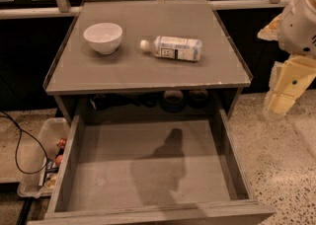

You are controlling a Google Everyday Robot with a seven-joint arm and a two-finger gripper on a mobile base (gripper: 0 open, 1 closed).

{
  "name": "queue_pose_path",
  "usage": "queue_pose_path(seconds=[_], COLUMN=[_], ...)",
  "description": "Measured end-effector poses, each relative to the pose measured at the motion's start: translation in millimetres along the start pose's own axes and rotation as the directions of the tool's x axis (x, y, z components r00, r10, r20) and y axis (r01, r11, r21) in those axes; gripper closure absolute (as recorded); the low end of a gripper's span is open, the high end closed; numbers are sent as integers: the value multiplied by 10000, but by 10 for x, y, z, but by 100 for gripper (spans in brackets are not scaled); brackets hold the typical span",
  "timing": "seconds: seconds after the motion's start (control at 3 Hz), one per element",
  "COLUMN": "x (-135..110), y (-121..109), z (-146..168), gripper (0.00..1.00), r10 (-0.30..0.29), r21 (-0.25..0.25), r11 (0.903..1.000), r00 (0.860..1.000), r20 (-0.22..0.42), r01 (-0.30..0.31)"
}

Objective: Place blue plastic bottle into top drawer

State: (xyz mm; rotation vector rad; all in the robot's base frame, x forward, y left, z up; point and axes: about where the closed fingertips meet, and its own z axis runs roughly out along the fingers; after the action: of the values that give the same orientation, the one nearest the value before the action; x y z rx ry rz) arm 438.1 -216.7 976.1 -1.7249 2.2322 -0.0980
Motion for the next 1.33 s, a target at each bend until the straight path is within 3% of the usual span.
queue_pose_path(seconds=[0.67, 1.0, 1.33], x=[-85, -229, -397], y=[-52, -243, -531], z=[12, 103, 243], gripper=[0, 0, 0], r10=[6, 101, 416], r21=[94, 159, 104], r11=[10000, 9998, 9989], r00=[9996, 9923, 9669], r20=[267, 1232, 2519], r01=[-9, -121, -457])
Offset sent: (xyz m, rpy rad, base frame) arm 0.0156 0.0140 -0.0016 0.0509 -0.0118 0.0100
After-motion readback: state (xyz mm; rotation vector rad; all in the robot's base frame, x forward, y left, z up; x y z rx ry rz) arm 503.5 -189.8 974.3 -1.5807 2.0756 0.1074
